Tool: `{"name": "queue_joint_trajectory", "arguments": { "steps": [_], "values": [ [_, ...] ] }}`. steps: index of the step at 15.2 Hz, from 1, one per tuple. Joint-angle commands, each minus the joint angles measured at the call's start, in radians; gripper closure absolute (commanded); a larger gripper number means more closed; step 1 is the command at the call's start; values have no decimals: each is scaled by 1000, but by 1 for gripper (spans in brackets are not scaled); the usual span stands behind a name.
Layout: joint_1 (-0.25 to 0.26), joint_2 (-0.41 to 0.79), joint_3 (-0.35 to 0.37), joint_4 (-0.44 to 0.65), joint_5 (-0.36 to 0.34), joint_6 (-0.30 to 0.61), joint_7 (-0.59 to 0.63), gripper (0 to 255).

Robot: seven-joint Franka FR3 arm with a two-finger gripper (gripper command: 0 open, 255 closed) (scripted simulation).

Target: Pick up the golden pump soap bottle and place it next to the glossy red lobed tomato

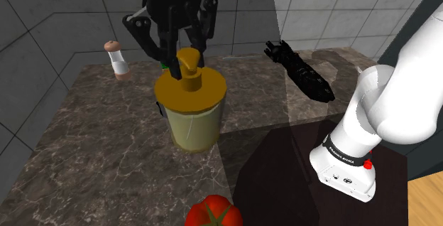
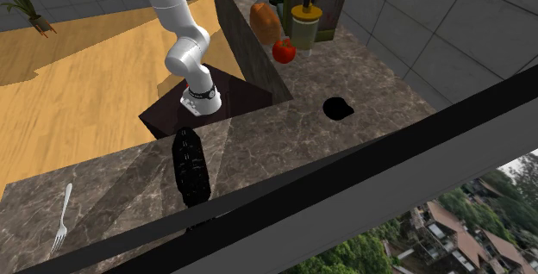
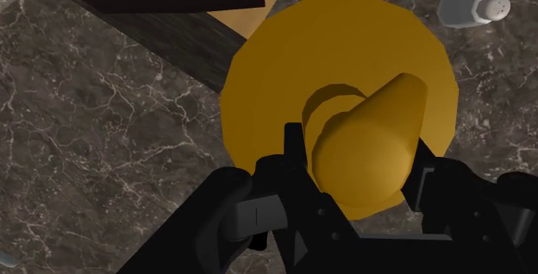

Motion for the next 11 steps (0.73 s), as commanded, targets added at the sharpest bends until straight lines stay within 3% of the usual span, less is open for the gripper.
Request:
{"name": "queue_joint_trajectory", "arguments": {
  "steps": [1,11],
  "values": [
    [-1,-10,-2,-37,4,30,-5,255],
    [0,-29,-2,-192,12,167,-18,255]
  ]
}}
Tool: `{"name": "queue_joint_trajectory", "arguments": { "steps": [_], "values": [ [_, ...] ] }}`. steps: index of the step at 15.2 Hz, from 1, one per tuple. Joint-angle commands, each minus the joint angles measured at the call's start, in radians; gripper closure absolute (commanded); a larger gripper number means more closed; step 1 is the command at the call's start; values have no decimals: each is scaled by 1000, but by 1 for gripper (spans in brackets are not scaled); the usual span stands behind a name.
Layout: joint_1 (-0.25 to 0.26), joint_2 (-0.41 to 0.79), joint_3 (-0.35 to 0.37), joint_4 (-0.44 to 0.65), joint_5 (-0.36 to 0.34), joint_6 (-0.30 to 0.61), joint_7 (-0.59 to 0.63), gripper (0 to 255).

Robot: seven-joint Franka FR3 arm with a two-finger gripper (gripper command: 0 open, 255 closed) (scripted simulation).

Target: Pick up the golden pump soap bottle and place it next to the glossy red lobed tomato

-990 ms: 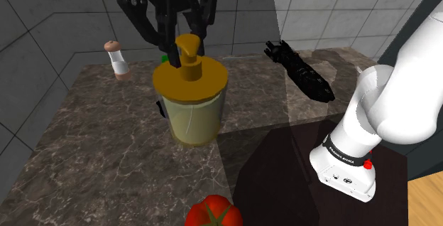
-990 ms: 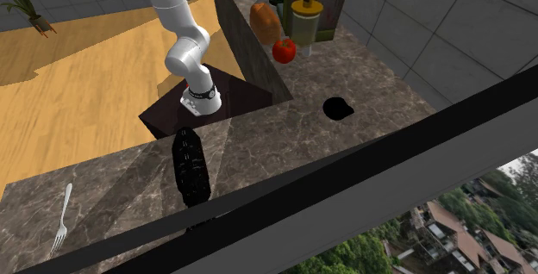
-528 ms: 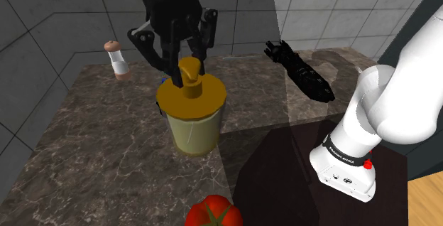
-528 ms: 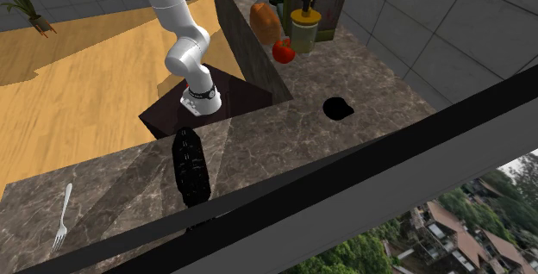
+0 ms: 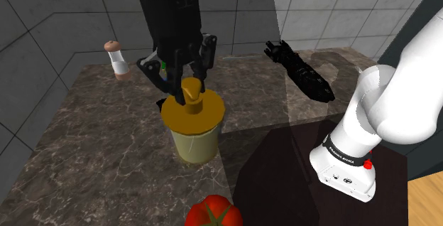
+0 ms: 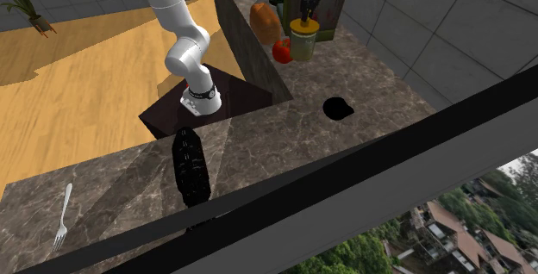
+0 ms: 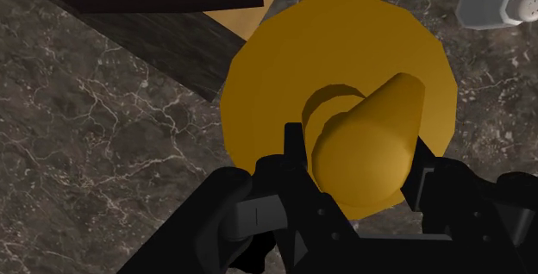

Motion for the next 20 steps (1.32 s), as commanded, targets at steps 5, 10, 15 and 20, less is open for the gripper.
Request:
{"name": "queue_joint_trajectory", "arguments": {
  "steps": [5,10,15,20],
  "values": [
    [2,1,3,-80,1,81,-2,255],
    [3,6,5,-141,0,148,-4,255],
    [5,18,8,-197,-3,215,-3,255],
    [7,36,12,-247,-9,281,0,255]
  ]
}}
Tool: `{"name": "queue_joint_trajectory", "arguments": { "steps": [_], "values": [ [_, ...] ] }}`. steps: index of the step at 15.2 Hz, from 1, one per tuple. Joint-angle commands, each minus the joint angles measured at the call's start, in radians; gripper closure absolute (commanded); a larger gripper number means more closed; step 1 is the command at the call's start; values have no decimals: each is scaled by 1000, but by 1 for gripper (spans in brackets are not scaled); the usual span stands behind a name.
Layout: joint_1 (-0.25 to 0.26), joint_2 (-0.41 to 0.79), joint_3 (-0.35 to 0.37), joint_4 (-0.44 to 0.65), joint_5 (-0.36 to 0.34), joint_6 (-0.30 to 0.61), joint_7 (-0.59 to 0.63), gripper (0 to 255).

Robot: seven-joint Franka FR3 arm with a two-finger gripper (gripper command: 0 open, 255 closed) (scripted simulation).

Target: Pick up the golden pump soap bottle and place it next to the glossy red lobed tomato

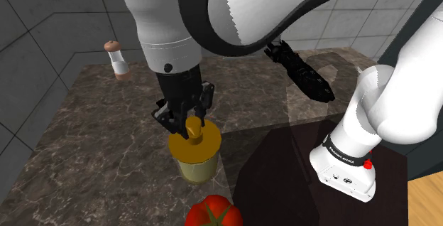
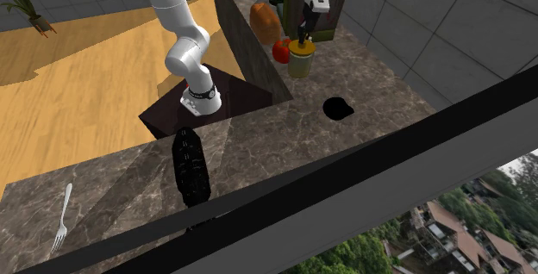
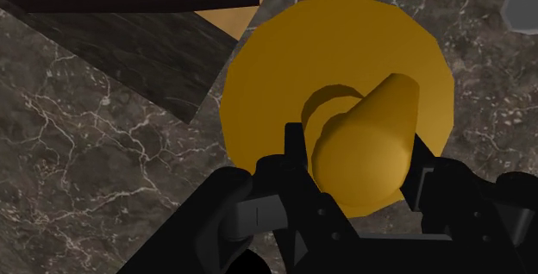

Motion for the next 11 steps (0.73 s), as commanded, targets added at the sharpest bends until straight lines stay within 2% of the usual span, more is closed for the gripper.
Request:
{"name": "queue_joint_trajectory", "arguments": {
  "steps": [1,6,11],
  "values": [
    [1,6,1,-22,-2,29,1,255],
    [2,28,4,-62,-11,88,6,255],
    [2,28,4,-62,-11,88,6,255]
  ]
}}
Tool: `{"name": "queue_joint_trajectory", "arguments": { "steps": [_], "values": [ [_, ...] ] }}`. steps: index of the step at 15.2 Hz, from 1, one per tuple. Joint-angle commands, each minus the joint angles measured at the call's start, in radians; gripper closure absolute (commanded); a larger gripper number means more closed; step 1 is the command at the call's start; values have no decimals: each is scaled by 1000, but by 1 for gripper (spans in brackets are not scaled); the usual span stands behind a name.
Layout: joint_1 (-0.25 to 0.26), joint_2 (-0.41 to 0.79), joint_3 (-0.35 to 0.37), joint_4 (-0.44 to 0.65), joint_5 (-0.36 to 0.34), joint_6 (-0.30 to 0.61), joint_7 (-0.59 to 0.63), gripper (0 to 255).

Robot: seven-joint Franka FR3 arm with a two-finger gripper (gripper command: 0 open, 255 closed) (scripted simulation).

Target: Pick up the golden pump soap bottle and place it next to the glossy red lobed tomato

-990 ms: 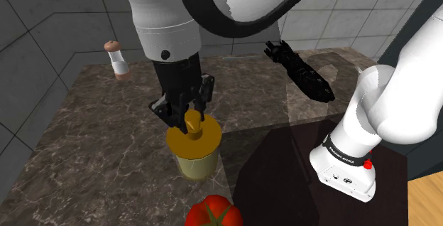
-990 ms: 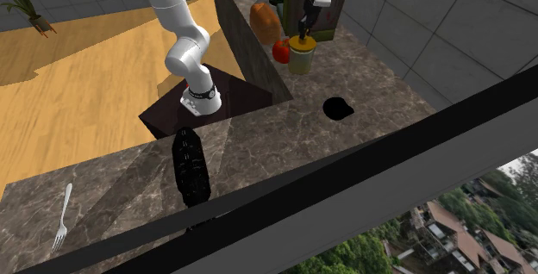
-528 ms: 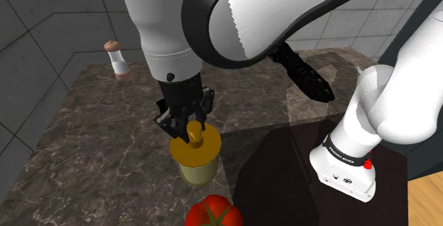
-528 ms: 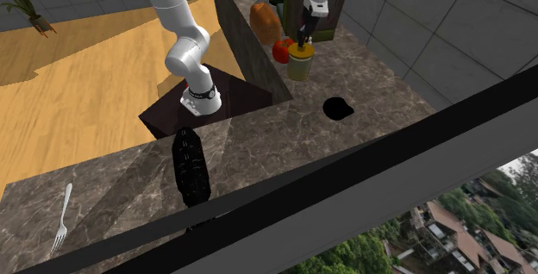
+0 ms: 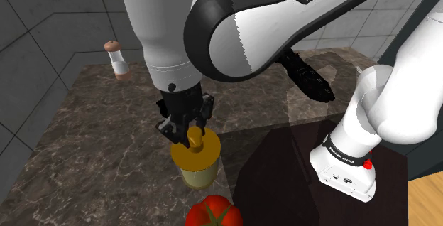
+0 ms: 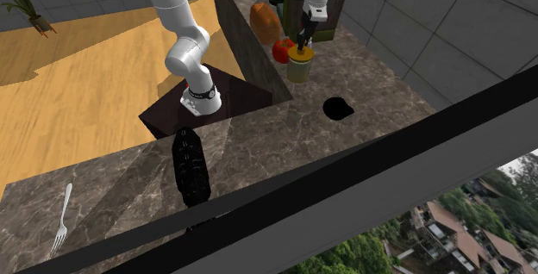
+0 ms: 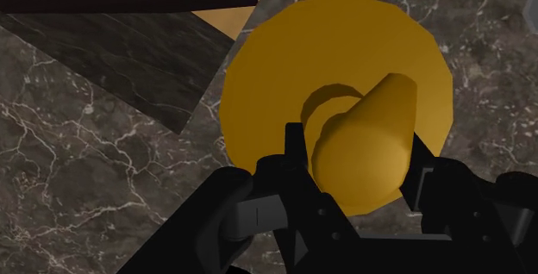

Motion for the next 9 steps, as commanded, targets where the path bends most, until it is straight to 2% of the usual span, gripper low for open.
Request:
{"name": "queue_joint_trajectory", "arguments": {
  "steps": [1,2,3,8,9],
  "values": [
    [0,0,0,0,0,0,0,255],
    [0,0,0,0,0,0,0,255],
    [0,0,0,0,0,0,0,0],
    [0,0,0,0,0,0,0,0],
    [-1,-8,-2,27,2,-33,-2,0]
  ]
}}
